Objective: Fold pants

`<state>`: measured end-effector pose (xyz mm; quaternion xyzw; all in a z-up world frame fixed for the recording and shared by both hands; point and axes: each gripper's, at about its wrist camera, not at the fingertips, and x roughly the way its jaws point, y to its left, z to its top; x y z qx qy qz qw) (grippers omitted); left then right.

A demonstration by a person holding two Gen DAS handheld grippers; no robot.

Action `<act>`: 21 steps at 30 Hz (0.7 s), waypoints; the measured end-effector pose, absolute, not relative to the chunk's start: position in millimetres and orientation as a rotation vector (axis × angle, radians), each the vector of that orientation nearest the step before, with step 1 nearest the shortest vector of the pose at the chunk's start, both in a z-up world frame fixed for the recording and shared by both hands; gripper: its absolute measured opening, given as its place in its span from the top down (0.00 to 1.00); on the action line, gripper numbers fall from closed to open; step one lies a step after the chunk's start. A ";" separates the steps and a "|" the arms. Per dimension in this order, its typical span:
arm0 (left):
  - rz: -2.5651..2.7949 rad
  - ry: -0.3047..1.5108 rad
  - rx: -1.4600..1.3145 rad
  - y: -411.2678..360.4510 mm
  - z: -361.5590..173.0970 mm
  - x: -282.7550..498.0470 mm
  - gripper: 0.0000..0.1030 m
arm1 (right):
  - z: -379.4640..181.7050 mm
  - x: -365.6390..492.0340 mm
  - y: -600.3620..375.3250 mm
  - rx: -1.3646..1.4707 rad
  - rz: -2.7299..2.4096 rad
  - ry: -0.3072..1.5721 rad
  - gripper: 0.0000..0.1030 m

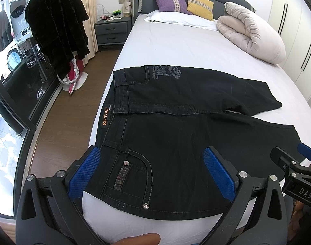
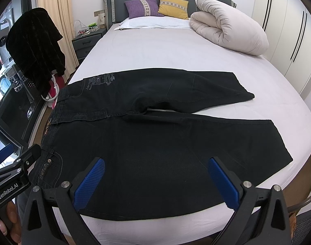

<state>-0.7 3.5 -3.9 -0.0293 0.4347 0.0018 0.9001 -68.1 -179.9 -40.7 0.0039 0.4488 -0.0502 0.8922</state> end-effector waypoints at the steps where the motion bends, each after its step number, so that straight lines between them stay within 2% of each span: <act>1: 0.004 0.900 -0.061 3.6 -4.0 -0.7 0.00 | -40.9 -68.2 -179.5 0.008 -0.104 0.931 0.00; 21: 0.007 0.899 -0.049 0.6 -13.4 -5.1 0.00 | -43.6 -69.5 -180.6 0.010 -0.103 0.935 0.00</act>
